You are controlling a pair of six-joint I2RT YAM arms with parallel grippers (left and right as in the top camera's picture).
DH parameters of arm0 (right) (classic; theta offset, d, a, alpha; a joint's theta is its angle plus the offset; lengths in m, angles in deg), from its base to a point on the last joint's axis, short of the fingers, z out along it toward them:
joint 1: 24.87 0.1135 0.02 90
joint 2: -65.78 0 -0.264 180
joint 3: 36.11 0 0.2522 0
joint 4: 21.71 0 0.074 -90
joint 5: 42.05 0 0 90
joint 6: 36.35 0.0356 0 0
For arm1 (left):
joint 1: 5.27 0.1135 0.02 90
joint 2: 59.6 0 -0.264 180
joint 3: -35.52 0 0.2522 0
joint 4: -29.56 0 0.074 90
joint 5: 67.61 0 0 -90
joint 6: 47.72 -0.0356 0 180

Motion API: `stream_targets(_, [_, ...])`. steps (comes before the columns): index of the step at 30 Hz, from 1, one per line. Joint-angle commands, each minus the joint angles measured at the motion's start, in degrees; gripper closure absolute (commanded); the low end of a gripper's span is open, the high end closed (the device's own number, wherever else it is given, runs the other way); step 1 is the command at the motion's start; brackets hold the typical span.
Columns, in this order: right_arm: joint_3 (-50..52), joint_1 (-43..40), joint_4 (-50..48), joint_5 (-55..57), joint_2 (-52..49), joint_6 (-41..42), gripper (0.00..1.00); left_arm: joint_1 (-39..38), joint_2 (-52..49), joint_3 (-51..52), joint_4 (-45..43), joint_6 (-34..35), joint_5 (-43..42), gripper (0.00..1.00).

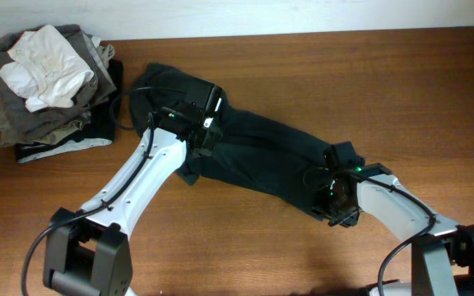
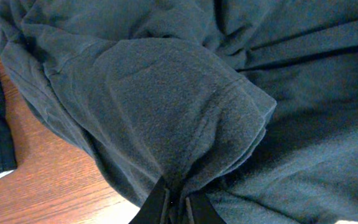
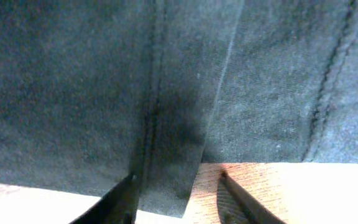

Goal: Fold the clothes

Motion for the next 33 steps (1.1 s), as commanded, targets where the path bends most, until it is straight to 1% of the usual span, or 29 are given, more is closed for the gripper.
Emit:
stream_targets(1, [1.4,0.0,-1.3,-1.8,-3.5,0.5,0.84,-0.2,0.5,-0.5,0.0,0.6,-0.7,0.91])
stream_targets(2, [1.4,0.0,-1.3,-1.8,-3.5,0.6,0.93,-0.2,0.6,-0.5,0.0,0.6,-0.7,0.91])
stream_targets(3, [1.4,-0.2,-1.3,-1.8,-3.5,0.7,0.96,-0.2,0.6,-0.5,0.0,0.6,-0.7,0.91])
stream_targets(8, [0.5,-0.2,0.2,-1.4,-3.1,1.7,0.96,-0.2,0.6,-0.5,0.5,0.6,-0.6,0.91])
stream_targets(13, [-3.7,-0.2,6.4,1.2,-1.2,2.9,0.96,-0.2,2.4,-0.5,2.2,0.6,-0.6,0.91])
stream_targets(16, [-5.3,-0.2,8.0,1.4,-0.5,3.2,0.96,-0.2,3.7,-0.5,2.3,0.6,-0.6,0.81])
stream_targets(17, [-5.7,-0.2,8.3,1.4,-0.5,3.2,0.97,-0.2,4.2,-0.5,2.4,0.6,-0.6,0.8])
stream_targets(20, [-5.9,-0.2,8.7,1.4,-0.5,3.2,0.96,-0.2,4.6,-0.5,2.8,0.6,-0.6,0.8])
stream_targets(21, [-5.9,-0.2,8.7,1.4,-0.5,3.2,0.96,-0.2,4.6,-0.5,3.0,0.6,-0.7,0.85])
stream_targets(22, [-5.9,-0.2,8.7,1.4,-0.5,3.2,0.96,-0.2,4.6,-0.5,3.2,0.6,-0.7,0.88])
stream_targets(24, [-5.9,-0.2,8.7,1.4,-0.5,3.2,0.96,-0.2,4.6,-0.5,3.3,0.5,-0.7,0.87])
stream_targets(25, [-5.9,-0.2,8.7,1.4,-0.5,3.2,0.96,-0.2,4.6,-0.5,3.6,0.5,-1.0,0.77])
stream_targets(26, [-5.9,-0.2,8.7,1.4,-0.5,3.2,0.96,-0.3,4.5,-0.5,4.1,0.0,-3.3,0.6])
stream_targets(28, [-5.9,-0.2,8.9,1.4,-0.5,3.2,0.96,-0.3,4.1,-0.1,4.9,-4.2,-9.0,0.44])
stream_targets(29, [-5.9,-0.2,8.9,1.4,-0.5,3.2,0.96,-0.4,3.7,0.2,5.0,-5.0,-9.5,0.38])
stream_targets(30, [-5.9,-0.2,8.9,1.4,-0.5,3.2,0.96,-0.4,3.3,0.6,5.0,-5.0,-9.5,0.35])
stream_targets(31, [-5.9,-0.2,8.9,1.4,-0.5,3.2,0.96,-0.5,2.6,1.3,5.0,-5.0,-9.5,0.27])
stream_targets(33, [-5.9,-0.2,8.9,1.4,-0.5,3.2,0.96,-0.5,0.8,3.0,5.2,-5.2,-9.5,0.25])
